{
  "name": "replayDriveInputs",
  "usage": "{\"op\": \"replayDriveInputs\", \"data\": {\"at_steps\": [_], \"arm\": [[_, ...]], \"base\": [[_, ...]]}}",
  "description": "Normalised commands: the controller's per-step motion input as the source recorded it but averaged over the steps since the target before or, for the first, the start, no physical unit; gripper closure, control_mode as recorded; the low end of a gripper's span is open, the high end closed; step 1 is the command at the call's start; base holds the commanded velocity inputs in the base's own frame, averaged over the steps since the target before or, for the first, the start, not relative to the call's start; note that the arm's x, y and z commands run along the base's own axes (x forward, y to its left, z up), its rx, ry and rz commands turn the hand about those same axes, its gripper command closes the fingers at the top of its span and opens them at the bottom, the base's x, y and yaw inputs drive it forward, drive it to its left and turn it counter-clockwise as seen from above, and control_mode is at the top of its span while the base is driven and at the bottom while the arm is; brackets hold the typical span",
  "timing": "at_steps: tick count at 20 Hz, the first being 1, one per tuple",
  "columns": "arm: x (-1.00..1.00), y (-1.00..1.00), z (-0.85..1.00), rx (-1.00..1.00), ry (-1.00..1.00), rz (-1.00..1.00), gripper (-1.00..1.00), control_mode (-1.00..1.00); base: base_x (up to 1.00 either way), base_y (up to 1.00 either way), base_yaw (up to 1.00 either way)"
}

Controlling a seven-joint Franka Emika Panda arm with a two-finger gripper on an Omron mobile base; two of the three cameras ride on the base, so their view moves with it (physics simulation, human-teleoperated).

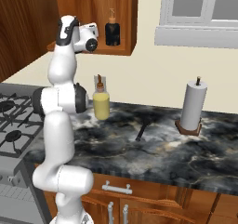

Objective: Pick the soap dispenser and dish brush from the cabinet and place them on the counter.

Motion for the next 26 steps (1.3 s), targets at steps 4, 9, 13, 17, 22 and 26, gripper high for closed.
{"op": "replayDriveInputs", "data": {"at_steps": [4,9,13,17,22,26], "arm": [[0.30,0.06,0.00,0.00,0.00,0.00,-1.00,-1.00],[0.28,0.02,0.00,0.00,0.00,0.00,-1.00,-1.00],[0.22,0.01,0.00,0.00,0.00,0.00,1.00,-1.00],[0.12,0.00,0.00,-0.01,0.00,0.00,1.00,-1.00],[0.10,0.00,0.00,0.00,0.00,0.00,1.00,-1.00],[0.01,0.00,0.00,-0.01,0.00,0.00,1.00,-1.00]], "base": [[0.00,0.00,0.00],[0.00,0.00,0.00],[0.00,0.00,0.00],[0.00,0.00,0.00],[0.00,0.00,0.00],[0.00,0.00,0.00]]}}
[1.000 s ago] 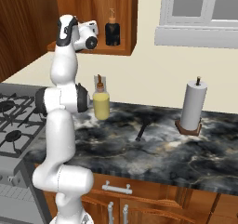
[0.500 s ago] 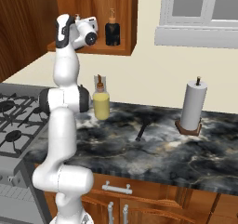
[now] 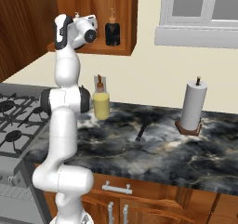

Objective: Pick the soap dispenser and dish brush from the cabinet and place them on the counter.

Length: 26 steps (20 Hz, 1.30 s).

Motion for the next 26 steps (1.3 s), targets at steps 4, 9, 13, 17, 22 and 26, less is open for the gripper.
{"op": "replayDriveInputs", "data": {"at_steps": [4,9,13,17,22,26], "arm": [[-0.04,-0.14,0.00,-0.03,0.00,0.00,1.00,-1.00],[-0.22,-0.30,0.00,-0.05,0.00,0.00,1.00,-1.00],[-0.34,-0.18,0.00,-0.04,0.00,0.00,1.00,-1.00],[-0.49,-0.01,0.00,-0.03,0.00,0.00,1.00,-1.00],[-0.66,-0.01,0.00,-0.03,0.00,0.00,1.00,-1.00],[-0.70,-0.14,0.00,-0.03,-0.01,0.00,1.00,-1.00]], "base": [[0.00,0.00,0.00],[0.00,0.00,0.00],[0.00,0.00,0.00],[0.00,0.00,0.00],[0.00,0.00,0.00],[0.00,0.00,0.00]]}}
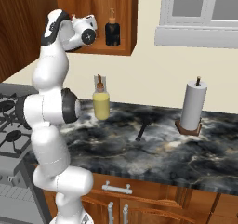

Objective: Pick the soap dispenser and dish brush from the cabinet and place them on the counter.

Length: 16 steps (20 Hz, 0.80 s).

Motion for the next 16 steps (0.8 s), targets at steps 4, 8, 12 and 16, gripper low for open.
{"op": "replayDriveInputs", "data": {"at_steps": [4,8,12,16], "arm": [[-0.72,-0.26,0.03,-0.03,-0.01,0.00,1.00,-1.00],[-0.69,-0.35,0.00,-0.03,0.00,0.00,1.00,-1.00],[-0.71,-0.34,0.00,-0.04,0.00,0.00,1.00,-1.00],[-0.79,-0.11,0.00,-0.05,0.00,0.00,1.00,-1.00]], "base": [[0.00,0.00,0.00],[0.00,0.00,0.00],[0.00,0.00,0.00],[0.00,0.00,0.00]]}}
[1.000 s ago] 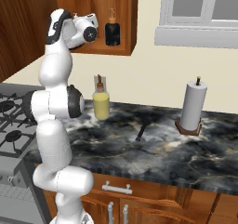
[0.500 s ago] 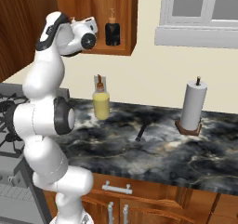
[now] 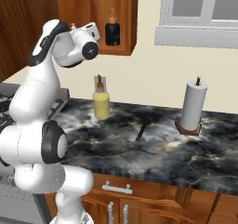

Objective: Pick the soap dispenser and dish brush from the cabinet and place them on the counter.

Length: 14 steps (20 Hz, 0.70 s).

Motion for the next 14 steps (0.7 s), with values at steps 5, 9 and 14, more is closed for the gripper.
{"op": "replayDriveInputs", "data": {"at_steps": [5,9,14], "arm": [[-0.74,-0.05,-0.06,-0.04,0.00,0.00,1.00,-1.00],[-0.67,0.00,-0.25,-0.03,0.00,0.00,1.00,-1.00],[-0.48,0.00,-0.38,-0.03,0.01,0.00,1.00,-1.00]], "base": [[0.00,0.00,0.00],[0.00,0.00,0.00],[0.00,0.00,0.00]]}}
